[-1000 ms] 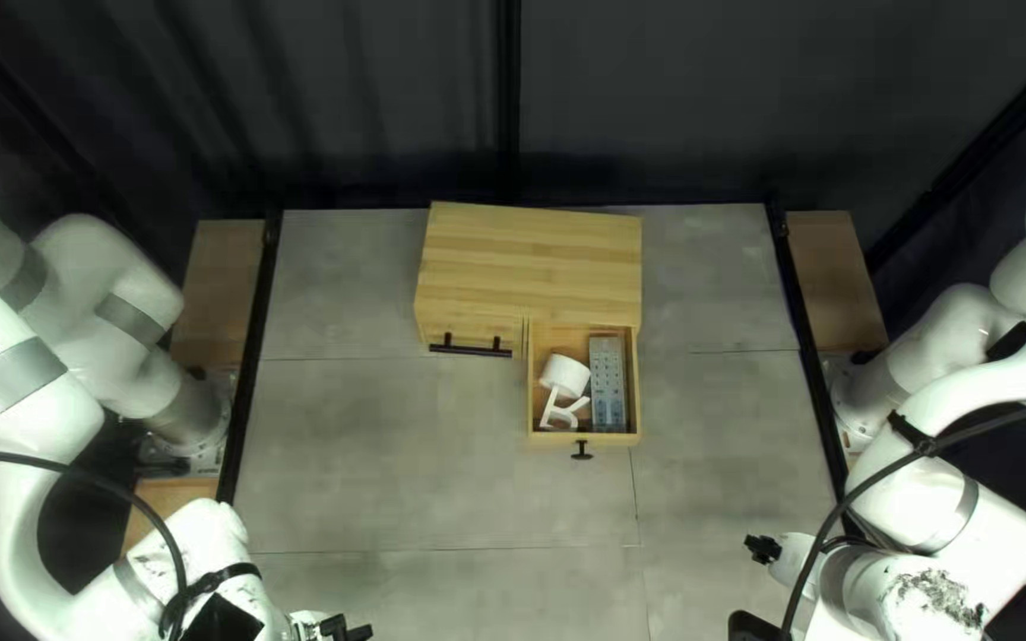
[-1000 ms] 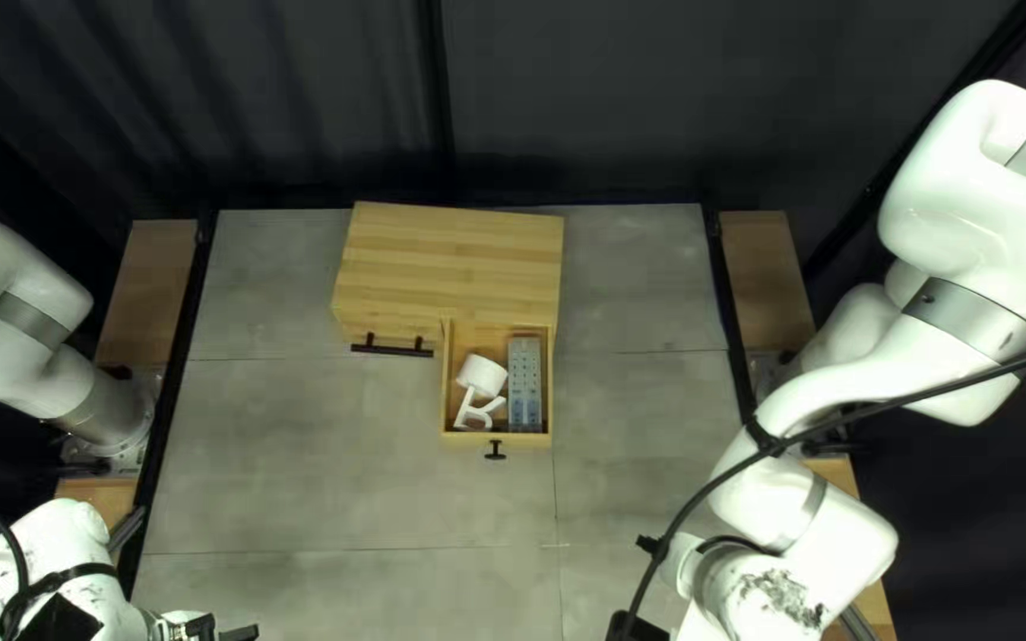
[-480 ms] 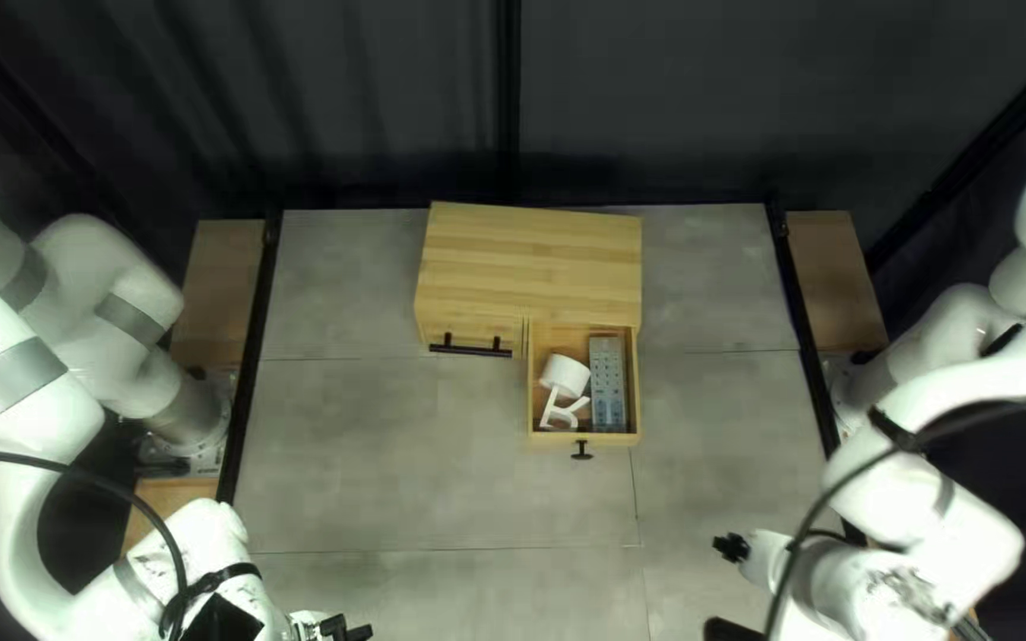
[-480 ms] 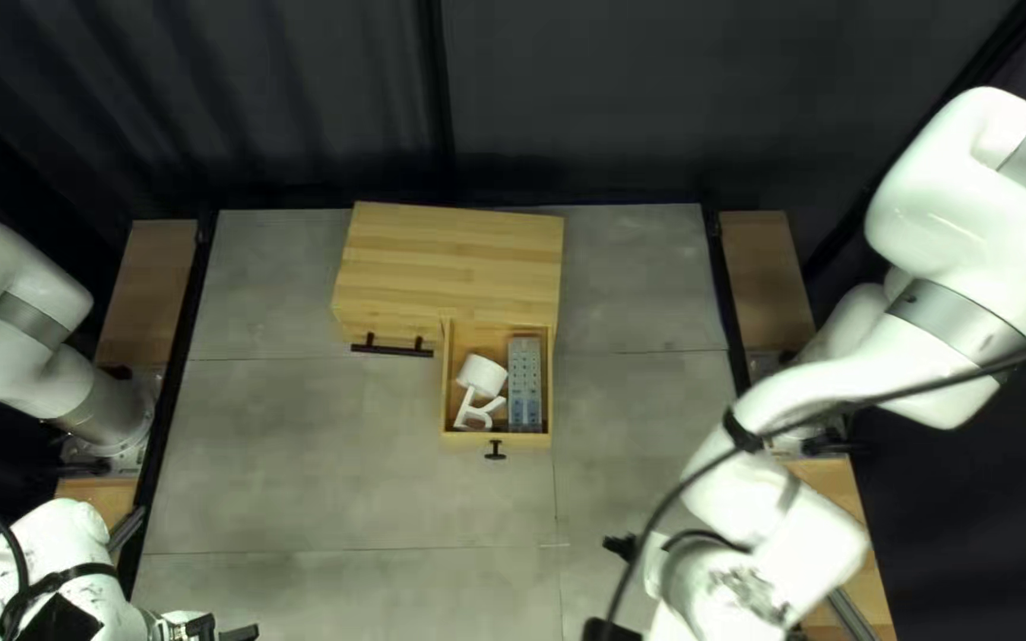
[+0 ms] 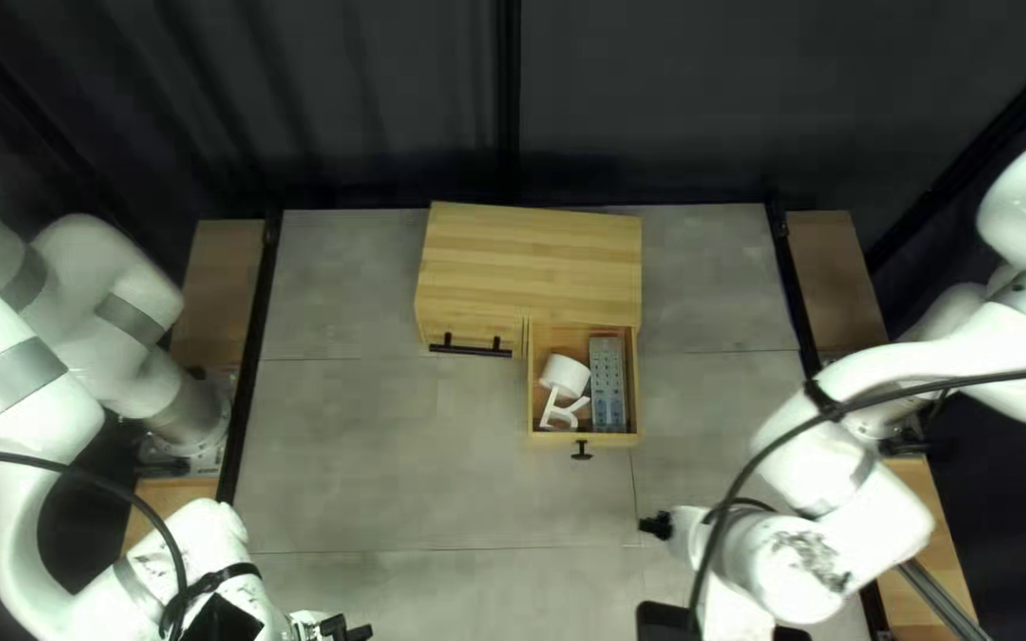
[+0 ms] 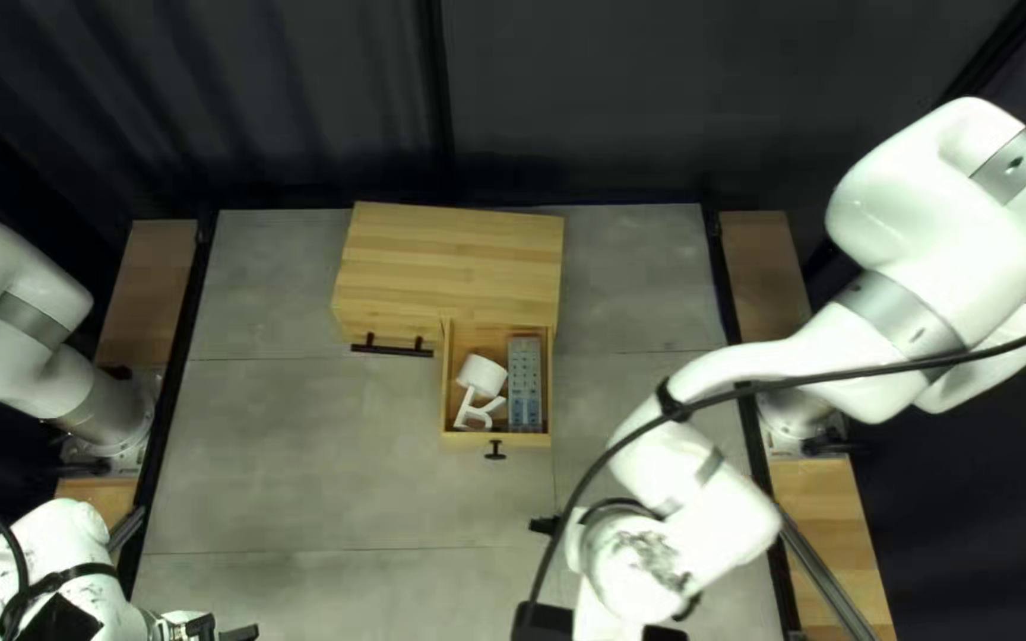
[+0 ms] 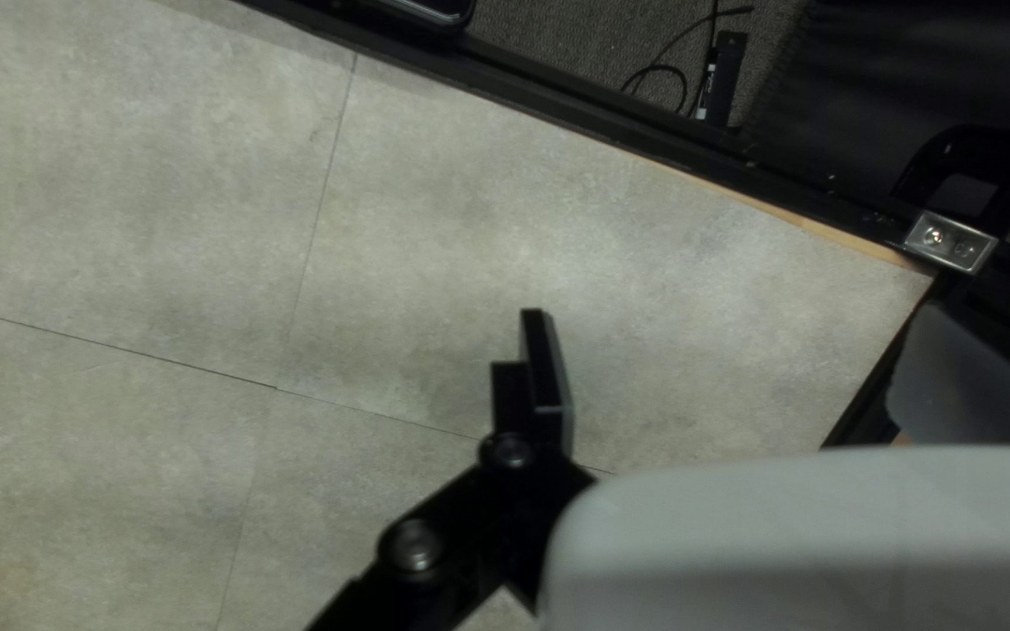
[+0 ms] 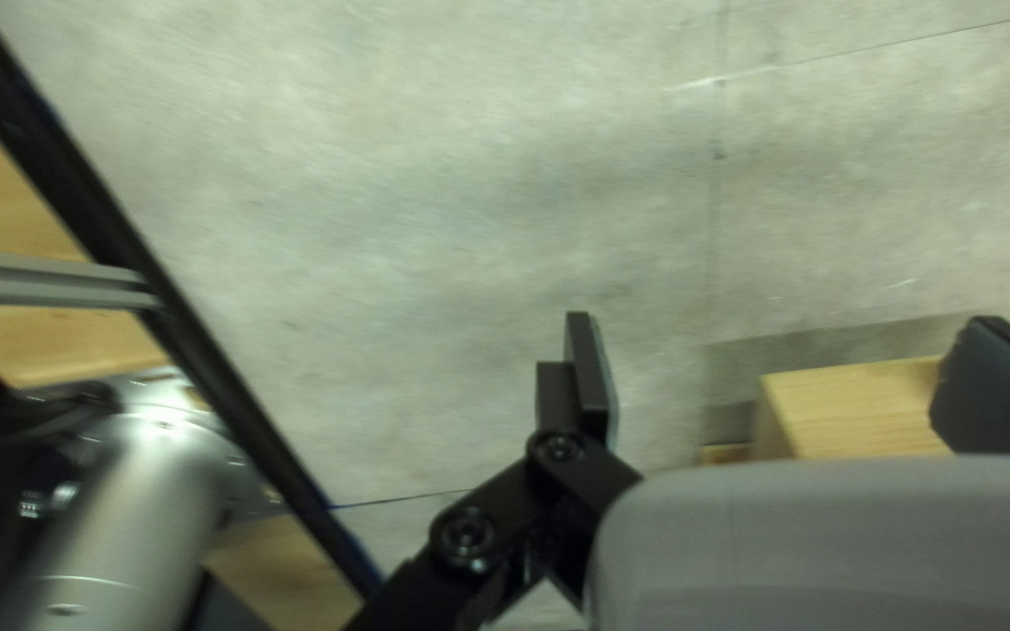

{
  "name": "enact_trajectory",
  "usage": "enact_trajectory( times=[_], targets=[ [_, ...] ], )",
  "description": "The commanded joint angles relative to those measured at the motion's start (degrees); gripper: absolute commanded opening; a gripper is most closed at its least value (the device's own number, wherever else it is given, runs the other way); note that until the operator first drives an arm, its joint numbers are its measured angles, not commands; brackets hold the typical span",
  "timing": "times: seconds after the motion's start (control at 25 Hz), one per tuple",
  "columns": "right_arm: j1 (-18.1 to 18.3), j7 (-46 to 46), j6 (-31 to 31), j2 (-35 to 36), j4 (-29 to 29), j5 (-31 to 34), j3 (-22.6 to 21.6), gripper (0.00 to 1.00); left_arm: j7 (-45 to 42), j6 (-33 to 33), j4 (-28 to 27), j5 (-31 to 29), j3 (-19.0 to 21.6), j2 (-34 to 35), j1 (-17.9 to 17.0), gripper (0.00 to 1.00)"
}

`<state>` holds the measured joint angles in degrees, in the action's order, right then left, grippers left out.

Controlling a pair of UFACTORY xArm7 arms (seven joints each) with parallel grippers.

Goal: Open drawers and place objects into drawer and close

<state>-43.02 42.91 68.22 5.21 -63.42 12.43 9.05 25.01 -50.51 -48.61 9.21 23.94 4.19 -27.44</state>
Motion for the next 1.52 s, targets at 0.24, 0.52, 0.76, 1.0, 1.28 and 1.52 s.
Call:
enact_trajectory(
  times=[0.24,0.52,0.76,1.0,1.28,1.52],
  targets=[
    [2.2,7.1,-2.3,7.1,-5.8,2.2,1.3,1.0,0.0,0.0,0.0,0.0,0.0,0.0,0.0,1.0],
    [2.9,10.1,-2.1,14.2,-11.5,3.2,1.5,1.0,0.0,0.0,0.0,0.0,0.0,0.0,0.0,1.0],
    [2.8,10.7,-2.3,16.1,-10.3,5.2,1.9,1.0,0.0,0.0,0.0,0.0,0.0,0.0,0.0,1.0],
    [2.5,9.7,0.1,16.1,-10.8,5.8,2.2,1.0,0.0,0.0,0.0,0.0,0.0,0.0,0.0,1.0],
    [2.5,9.7,0.1,16.1,-10.8,5.8,2.2,1.0,0.0,0.0,0.0,0.0,0.0,0.0,0.0,1.0],
    [2.5,9.7,0.1,16.1,-10.8,5.8,2.2,1.0,0.0,0.0,0.0,0.0,0.0,0.0,0.0,1.0]
  ],
)
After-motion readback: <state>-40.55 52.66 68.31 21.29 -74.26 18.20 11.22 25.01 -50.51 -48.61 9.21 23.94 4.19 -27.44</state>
